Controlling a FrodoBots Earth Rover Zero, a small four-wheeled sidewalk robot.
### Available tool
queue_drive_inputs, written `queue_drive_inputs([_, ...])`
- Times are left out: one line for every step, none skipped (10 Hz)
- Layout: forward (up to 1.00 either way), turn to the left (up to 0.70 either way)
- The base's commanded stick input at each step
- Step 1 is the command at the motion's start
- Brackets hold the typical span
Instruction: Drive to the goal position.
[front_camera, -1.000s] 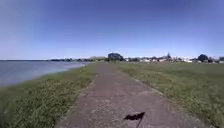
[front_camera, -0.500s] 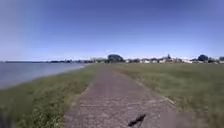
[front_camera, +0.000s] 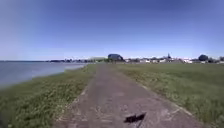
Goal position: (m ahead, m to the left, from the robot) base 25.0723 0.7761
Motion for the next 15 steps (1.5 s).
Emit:
queue_drive_inputs([0.70, 0.00])
queue_drive_inputs([0.70, 0.00])
queue_drive_inputs([0.70, 0.00])
queue_drive_inputs([0.70, 0.00])
queue_drive_inputs([0.70, 0.00])
queue_drive_inputs([0.70, 0.00])
queue_drive_inputs([0.70, 0.00])
queue_drive_inputs([0.70, 0.00])
queue_drive_inputs([0.70, 0.00])
queue_drive_inputs([0.70, 0.00])
queue_drive_inputs([0.70, 0.00])
queue_drive_inputs([0.70, 0.00])
queue_drive_inputs([0.70, 0.00])
queue_drive_inputs([0.70, 0.00])
queue_drive_inputs([0.70, 0.00])
